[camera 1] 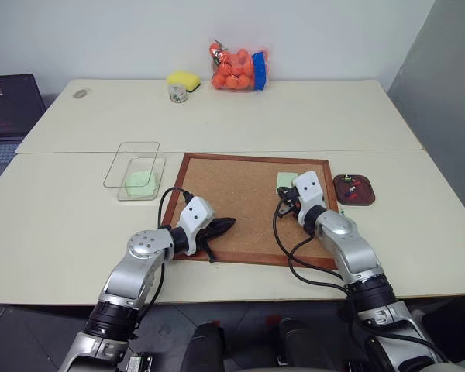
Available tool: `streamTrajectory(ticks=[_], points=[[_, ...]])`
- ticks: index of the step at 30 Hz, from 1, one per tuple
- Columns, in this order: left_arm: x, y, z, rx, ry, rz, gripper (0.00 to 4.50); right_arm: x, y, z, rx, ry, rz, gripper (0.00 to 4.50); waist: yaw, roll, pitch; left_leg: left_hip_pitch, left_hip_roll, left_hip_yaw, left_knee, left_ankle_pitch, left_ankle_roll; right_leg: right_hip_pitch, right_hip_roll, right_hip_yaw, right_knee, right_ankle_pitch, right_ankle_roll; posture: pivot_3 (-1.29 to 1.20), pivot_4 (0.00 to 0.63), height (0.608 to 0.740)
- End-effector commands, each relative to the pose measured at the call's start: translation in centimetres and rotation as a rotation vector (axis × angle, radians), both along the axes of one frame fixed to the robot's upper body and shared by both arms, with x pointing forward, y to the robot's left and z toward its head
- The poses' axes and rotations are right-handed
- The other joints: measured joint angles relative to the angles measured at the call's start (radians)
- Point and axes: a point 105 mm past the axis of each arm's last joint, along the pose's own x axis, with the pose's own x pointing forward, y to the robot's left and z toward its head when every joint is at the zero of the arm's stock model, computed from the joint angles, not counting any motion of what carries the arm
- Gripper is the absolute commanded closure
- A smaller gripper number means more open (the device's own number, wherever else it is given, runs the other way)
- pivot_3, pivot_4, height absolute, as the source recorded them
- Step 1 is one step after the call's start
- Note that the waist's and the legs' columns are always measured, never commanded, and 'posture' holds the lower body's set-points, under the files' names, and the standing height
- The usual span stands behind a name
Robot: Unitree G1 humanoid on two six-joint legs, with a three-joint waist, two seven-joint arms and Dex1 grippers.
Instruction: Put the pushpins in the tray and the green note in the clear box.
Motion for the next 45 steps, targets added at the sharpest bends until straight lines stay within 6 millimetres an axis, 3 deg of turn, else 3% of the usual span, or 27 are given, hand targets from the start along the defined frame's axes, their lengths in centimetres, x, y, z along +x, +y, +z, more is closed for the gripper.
streamTrajectory(ticks=[1,9,17,25,32,40,45], points=[[-0.5,0.3,-1.1,0.03,0.038,0.001,4.5,0.0,-0.2,4.9,0.096,-0.201,-0.021,4.39,0.0,0.0,0.0,0.0,0.0,0.0,0.0,0.0,0.0,0.0,0.0,0.0,0.0,0.0,0.0,0.0,0.15,0.74],[-0.5,0.2,-1.3,0.03,0.043,0.0,4.5,-0.3,-0.4,8.0,0.155,-0.287,-0.024,4.39,-0.001,0.0,0.0,0.0,0.0,0.0,0.0,0.0,0.0,0.0,0.0,0.0,0.0,0.0,0.0,0.0,0.15,0.74],[0.7,0.3,0.3,-0.037,-0.007,0.036,4.5,-2.4,0.6,8.4,0.088,-0.259,0.127,4.39,0.002,0.0,0.0,0.0,0.0,0.0,0.0,0.0,0.0,0.0,0.0,0.0,0.0,0.0,0.0,0.0,0.15,0.74],[2.8,-0.2,5.4,-0.28,0.016,0.071,3.08,-3.7,0.6,8.2,-0.002,-0.259,0.191,4.5,0.0,-0.002,0.001,-0.001,0.0,-0.001,0.0,0.0,0.0,-0.001,0.0,-0.001,0.0,0.0,0.0,0.0,0.15,0.74],[3.6,-0.8,7.5,-0.291,-0.051,0.029,1.73,-3.8,0.6,8.5,-0.016,-0.266,0.206,4.5,-0.001,-0.004,0.003,-0.001,0.0,-0.001,0.0,0.0,0.0,-0.001,0.0,-0.001,0.0,0.0,0.0,0.0,0.15,0.74],[4.5,-2.8,8.9,-0.45,0.112,0.036,0.12,-3.8,0.2,9.0,-0.061,-0.296,0.215,4.5,-0.001,-0.006,0.004,-0.002,0.0,-0.001,0.0,0.0,0.0,-0.001,0.0,-0.001,0.0,0.0,0.0,0.0,0.15,0.74],[4.6,-4.9,9.7,-0.585,0.287,0.009,0.04,-4.4,0.6,9.0,-0.135,-0.329,0.254,4.5,-0.001,-0.007,0.004,-0.002,0.0,-0.001,0.001,0.0,0.0,-0.001,0.0,-0.002,0.0,0.0,0.0,0.0,0.15,0.74]])
